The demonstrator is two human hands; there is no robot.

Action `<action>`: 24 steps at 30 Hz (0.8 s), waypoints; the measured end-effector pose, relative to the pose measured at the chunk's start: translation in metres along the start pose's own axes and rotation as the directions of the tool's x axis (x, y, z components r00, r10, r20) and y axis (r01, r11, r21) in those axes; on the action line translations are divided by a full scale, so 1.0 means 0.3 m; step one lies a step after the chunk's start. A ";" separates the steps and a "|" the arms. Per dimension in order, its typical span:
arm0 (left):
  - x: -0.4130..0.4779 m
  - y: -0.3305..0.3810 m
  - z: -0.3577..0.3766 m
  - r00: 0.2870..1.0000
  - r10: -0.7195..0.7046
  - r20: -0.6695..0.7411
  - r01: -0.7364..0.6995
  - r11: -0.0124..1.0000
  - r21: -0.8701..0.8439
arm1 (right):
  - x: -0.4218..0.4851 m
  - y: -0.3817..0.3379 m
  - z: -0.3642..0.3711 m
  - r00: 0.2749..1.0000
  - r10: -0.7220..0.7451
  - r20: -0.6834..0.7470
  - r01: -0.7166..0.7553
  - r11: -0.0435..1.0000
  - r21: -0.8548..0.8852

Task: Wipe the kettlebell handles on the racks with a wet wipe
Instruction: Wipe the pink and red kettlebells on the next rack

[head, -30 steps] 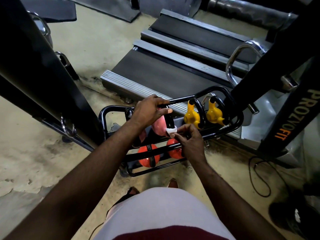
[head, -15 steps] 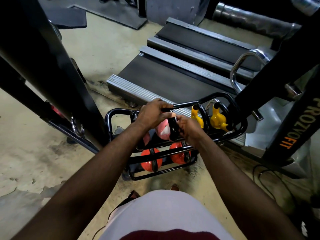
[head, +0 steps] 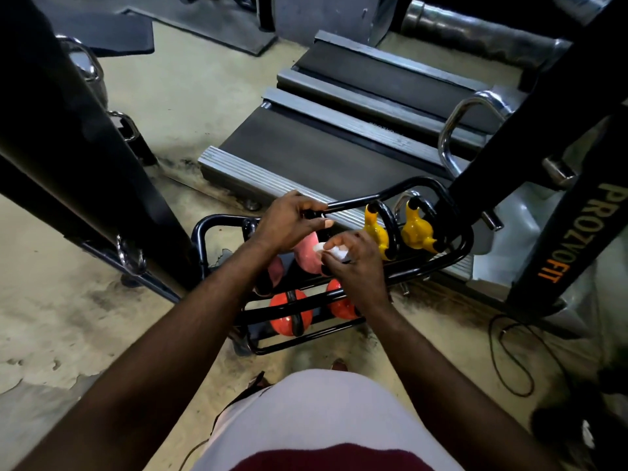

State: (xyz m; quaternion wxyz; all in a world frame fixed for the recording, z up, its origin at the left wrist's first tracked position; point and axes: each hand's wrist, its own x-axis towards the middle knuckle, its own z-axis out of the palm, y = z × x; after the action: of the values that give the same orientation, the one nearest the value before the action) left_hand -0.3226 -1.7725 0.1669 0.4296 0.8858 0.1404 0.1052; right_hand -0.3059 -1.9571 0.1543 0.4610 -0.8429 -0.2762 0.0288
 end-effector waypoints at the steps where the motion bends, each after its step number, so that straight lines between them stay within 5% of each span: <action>1: -0.002 -0.001 0.007 1.000 0.005 0.003 -0.005 1.000 0.002 | -0.012 0.011 0.000 1.000 -0.017 -0.018 0.016 0.998 -0.054; 4: 0.027 0.015 0.017 1.000 -0.001 0.021 0.000 0.998 0.064 | -0.049 0.037 -0.043 0.984 0.180 0.018 -0.180 0.976 0.123; 6: 0.061 0.034 0.019 1.000 -0.021 -0.005 0.021 0.991 0.133 | -0.051 0.049 -0.086 0.929 0.346 0.133 -0.371 0.874 0.315; 10: 0.115 0.065 0.036 0.998 -0.054 -0.035 0.061 0.960 0.272 | -0.003 0.095 -0.171 0.893 0.444 0.075 -0.421 0.766 0.486; 15: 0.214 0.145 0.119 0.990 -0.053 0.133 0.014 0.959 0.282 | 0.143 0.212 -0.273 0.878 0.467 -0.106 -0.394 0.830 0.395; 24: 0.282 0.269 0.331 0.973 -0.048 0.226 -0.021 0.956 0.293 | 0.160 0.285 -0.276 0.945 0.327 0.009 -0.325 0.935 0.143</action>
State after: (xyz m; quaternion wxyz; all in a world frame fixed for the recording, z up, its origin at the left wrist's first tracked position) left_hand -0.2001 -1.8643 0.1759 0.3076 0.9449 0.1098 -0.0233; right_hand -0.2028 -2.0327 0.1439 0.5110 -0.8420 -0.1264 0.1183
